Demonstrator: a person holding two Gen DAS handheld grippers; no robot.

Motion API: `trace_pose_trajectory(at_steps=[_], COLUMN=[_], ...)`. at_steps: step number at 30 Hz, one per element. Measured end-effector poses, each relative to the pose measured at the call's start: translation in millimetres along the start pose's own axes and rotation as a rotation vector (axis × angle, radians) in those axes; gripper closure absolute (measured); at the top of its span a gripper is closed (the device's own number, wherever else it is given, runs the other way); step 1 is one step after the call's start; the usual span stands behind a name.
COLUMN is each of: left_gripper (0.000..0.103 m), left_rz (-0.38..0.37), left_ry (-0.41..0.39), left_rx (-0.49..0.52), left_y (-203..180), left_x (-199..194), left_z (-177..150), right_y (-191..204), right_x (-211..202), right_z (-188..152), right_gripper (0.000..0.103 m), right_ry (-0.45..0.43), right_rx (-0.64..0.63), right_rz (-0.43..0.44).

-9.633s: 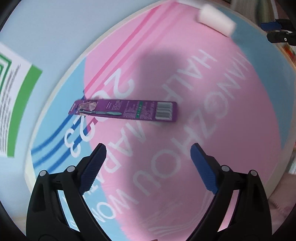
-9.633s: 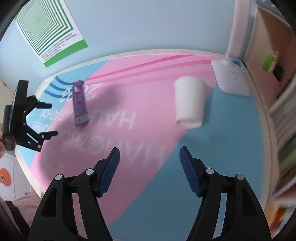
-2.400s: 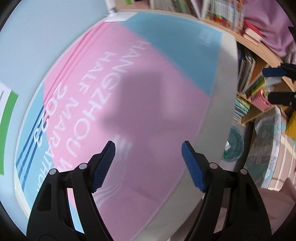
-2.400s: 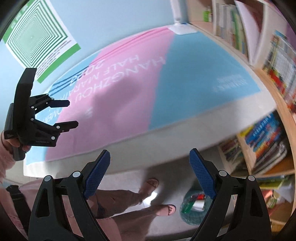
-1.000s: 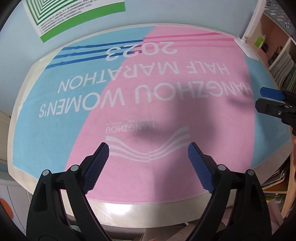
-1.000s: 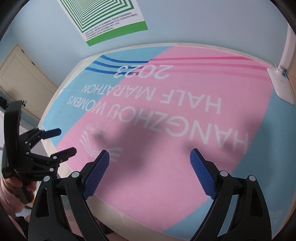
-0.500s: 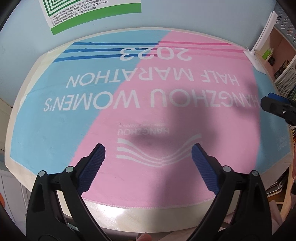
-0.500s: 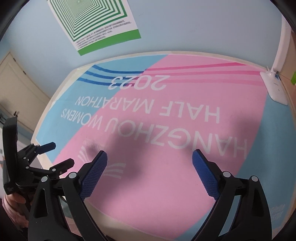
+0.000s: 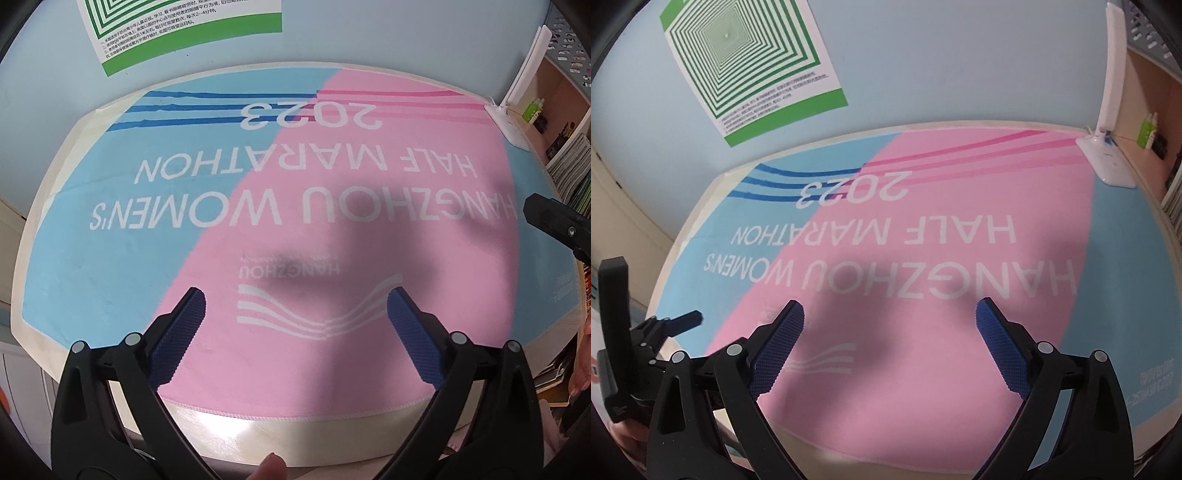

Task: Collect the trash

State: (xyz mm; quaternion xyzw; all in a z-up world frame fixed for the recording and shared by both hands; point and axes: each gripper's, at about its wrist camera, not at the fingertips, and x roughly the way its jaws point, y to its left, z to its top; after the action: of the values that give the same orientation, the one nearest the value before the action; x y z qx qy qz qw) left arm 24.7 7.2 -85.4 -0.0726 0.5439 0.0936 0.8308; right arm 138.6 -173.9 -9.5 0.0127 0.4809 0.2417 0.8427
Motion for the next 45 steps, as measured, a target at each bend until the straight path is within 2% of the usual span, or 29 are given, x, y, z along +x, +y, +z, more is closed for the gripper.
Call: trace_pose_trajectory(at_steps=[9, 17, 45], left_gripper=[0.007, 0.007, 0.007], left_rz=[0.015, 0.018, 0.022], left_ry=[-0.022, -0.030, -0.032], left_rx=[-0.026, -0.003, -0.005], left_y=[4, -2, -3], left_x=[-10, -13, -11], left_z=[0, -1, 2], right_y=[-10, -9, -7], right_x=[-13, -16, -10], right_z=[-10, -11, -9], right_gripper=[0.010, 0.010, 0.010], right_ry=[-0.060, -0.070, -0.048], right_rx=[0.081, 0.096, 0.101], right_rz=[-0.035, -0.038, -0.028])
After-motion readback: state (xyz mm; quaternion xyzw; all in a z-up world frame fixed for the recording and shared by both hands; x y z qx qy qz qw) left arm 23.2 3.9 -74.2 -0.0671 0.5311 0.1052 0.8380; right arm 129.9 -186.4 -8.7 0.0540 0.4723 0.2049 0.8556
